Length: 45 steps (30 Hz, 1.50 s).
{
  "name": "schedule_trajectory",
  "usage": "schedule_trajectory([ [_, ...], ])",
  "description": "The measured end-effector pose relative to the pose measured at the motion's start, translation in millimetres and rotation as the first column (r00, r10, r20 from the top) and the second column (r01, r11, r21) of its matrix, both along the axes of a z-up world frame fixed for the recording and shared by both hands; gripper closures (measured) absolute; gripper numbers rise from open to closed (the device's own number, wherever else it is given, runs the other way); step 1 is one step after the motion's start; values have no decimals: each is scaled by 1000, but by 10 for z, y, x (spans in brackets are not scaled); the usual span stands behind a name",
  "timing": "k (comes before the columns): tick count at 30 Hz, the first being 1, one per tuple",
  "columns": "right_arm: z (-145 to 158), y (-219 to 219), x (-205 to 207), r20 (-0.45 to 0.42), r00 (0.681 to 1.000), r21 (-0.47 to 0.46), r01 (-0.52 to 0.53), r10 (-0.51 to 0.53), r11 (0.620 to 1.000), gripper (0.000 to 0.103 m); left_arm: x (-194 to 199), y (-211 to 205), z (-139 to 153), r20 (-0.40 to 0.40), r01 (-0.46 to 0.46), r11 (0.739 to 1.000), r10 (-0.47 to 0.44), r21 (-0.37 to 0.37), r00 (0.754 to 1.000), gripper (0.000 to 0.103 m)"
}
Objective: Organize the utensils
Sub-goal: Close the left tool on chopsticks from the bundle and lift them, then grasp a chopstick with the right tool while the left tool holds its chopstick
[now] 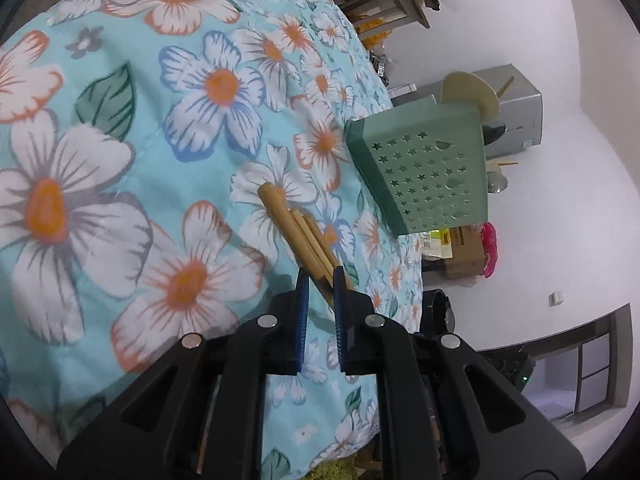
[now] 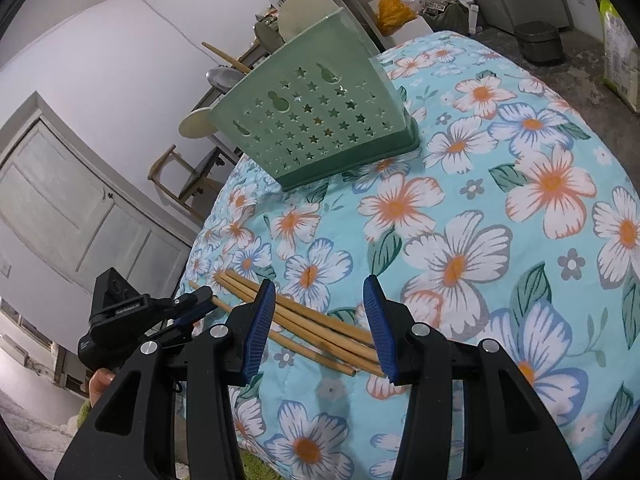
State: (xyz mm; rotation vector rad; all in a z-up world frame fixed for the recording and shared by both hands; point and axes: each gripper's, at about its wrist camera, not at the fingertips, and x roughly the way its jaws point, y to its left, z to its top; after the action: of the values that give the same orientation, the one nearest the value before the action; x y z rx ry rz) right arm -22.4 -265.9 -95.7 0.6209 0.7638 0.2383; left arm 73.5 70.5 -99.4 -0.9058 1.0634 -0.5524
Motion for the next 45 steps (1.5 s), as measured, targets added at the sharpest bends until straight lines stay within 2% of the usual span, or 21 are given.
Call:
schedule_trajectory([
  [2,-15,5,13,-4,1000,7,-6,6,1000,58,15,16,-53,-31,-6,1000,5,-3,999,92],
  [3,-15,14,20,-4,1000,7,-10,10,1000,58,29,35,-106,-60,-10,1000,9,-22,998,87],
  [4,-9,24,23,-2,1000,5,-13,13,1000,58,52,70,-179,-96,-24,997,16,-78,995,85],
  [7,23,27,-1,12,1000,0,-16,16,1000,58,89,159,-283,-157,-85,982,58,-167,986,85],
  [9,31,8,-21,18,1000,1,-13,13,1000,58,104,183,-306,-178,-111,977,78,-183,981,85],
  [12,13,-29,-40,14,1000,8,-4,4,1000,58,86,180,-297,-178,-126,978,96,-169,979,85],
  [16,14,-63,-56,13,1000,17,1,-2,1000,58,48,162,-299,-165,-145,980,122,-133,979,94],
  [21,45,-60,-69,20,1000,11,2,-2,1000,58,34,194,-244,-133,-136,984,120,-111,984,95],
  [26,58,10,-47,17,1000,1,-11,11,1000,58,-17,251,-144,-82,-125,992,122,-29,989,93],
  [28,69,68,-29,12,1000,-10,-26,26,1000,58,-1,270,-165,-93,-115,993,113,-13,989,92],
  [31,102,148,-11,11,999,-29,-43,43,999,58,38,305,-230,-128,-116,993,110,-37,986,92],
  [38,180,385,33,8,996,-105,-93,94,990,58,76,287,-252,-145,-128,991,121,-41,982,91],
  [42,224,578,90,-1,989,-167,-144,146,975,58,67,259,-214,-109,-121,993,119,-9,987,91],
  [45,307,745,131,4,980,-246,-190,197,950,58,59,250,-159,-71,-87,996,88,21,994,92],
])
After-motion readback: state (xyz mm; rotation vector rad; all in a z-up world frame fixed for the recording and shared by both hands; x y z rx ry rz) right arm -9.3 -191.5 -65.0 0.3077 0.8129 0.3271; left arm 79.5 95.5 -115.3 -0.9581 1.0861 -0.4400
